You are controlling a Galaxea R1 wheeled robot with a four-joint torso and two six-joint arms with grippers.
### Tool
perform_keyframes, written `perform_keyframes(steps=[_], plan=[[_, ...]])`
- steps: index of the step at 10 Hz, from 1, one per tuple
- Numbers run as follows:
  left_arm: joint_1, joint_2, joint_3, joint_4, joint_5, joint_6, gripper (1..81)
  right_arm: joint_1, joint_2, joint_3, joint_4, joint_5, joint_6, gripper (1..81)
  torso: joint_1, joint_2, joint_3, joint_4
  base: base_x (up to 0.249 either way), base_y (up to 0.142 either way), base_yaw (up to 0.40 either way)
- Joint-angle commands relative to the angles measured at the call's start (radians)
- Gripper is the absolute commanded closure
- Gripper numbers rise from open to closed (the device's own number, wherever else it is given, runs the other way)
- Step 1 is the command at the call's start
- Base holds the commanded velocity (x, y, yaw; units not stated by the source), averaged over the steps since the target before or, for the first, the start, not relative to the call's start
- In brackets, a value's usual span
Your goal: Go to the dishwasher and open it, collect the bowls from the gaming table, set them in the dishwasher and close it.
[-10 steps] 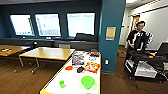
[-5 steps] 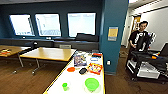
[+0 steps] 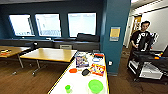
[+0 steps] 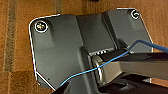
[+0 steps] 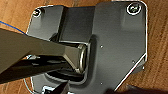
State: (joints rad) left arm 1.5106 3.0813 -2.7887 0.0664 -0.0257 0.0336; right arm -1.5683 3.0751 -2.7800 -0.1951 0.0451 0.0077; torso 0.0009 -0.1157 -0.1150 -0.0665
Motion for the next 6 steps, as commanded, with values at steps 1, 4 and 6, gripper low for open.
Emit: perform_keyframes(steps=[1, 4, 6], plan=[[-0.053, 0.004, 0.001, -0.003, 0.052, 0.009, 1.0, 0.046, 0.0, 0.001, -0.004, -0.048, -0.002, 1.0, 0.0, 0.0, 0.0, 0.0, 0.079, 0.106, 0.0], [-0.053, 0.004, 0.001, -0.003, 0.052, 0.009, 1.0, 0.046, 0.0, 0.002, -0.004, -0.048, -0.002, 1.0, 0.0, 0.0, 0.0, 0.0, 0.077, 0.106, 0.0], [-0.053, 0.004, 0.001, -0.003, 0.052, 0.009, 1.0, 0.046, 0.0, 0.002, -0.004, -0.048, -0.002, 1.0, 0.0, 0.0, 0.0, 0.0, 0.068, 0.107, 0.0]])
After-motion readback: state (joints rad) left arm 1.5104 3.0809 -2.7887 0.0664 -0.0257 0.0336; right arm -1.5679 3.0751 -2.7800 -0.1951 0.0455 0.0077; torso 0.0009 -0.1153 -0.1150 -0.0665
